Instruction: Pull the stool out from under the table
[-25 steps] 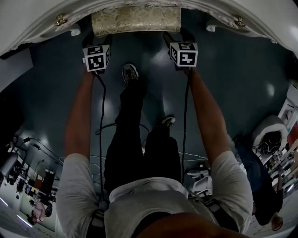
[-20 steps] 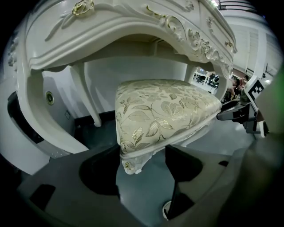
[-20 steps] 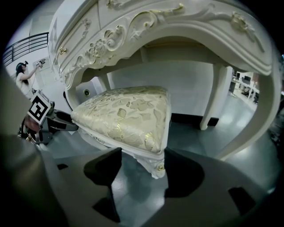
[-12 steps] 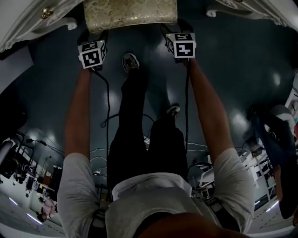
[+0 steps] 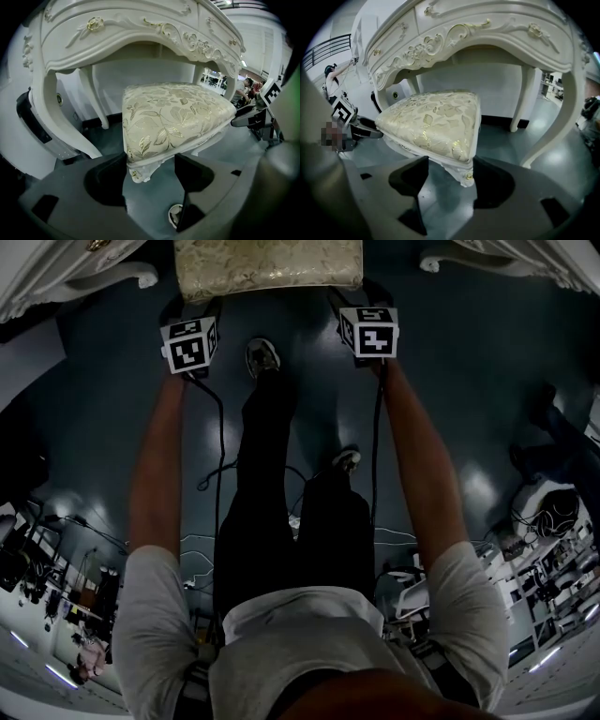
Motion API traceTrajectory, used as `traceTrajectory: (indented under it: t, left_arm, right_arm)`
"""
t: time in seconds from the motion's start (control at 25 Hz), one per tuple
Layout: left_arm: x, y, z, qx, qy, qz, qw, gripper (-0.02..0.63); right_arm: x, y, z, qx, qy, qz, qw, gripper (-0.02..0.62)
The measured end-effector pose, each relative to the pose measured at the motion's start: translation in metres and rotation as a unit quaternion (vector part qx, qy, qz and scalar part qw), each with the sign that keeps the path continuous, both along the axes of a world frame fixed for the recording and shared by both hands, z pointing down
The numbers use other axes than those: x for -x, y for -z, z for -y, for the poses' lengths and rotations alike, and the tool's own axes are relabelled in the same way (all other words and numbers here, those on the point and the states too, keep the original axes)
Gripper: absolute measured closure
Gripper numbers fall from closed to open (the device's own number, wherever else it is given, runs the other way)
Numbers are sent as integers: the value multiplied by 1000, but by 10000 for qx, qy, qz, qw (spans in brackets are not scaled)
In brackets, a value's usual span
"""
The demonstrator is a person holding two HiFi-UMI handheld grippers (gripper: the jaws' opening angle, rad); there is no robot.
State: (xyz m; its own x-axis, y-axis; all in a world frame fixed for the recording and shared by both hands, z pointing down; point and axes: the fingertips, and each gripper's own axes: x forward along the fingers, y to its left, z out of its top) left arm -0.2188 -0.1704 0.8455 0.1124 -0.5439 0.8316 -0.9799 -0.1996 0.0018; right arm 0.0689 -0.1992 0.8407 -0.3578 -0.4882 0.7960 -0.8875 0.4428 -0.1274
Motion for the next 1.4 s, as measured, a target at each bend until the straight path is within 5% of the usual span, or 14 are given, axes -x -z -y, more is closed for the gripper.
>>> traceTrajectory:
  t: [1.4]
  left_arm:
    - [-7, -1, -85, 2, 221, 100, 9997, 291]
  right_arm:
    - [-8, -1, -81, -4, 11, 63, 10000, 291]
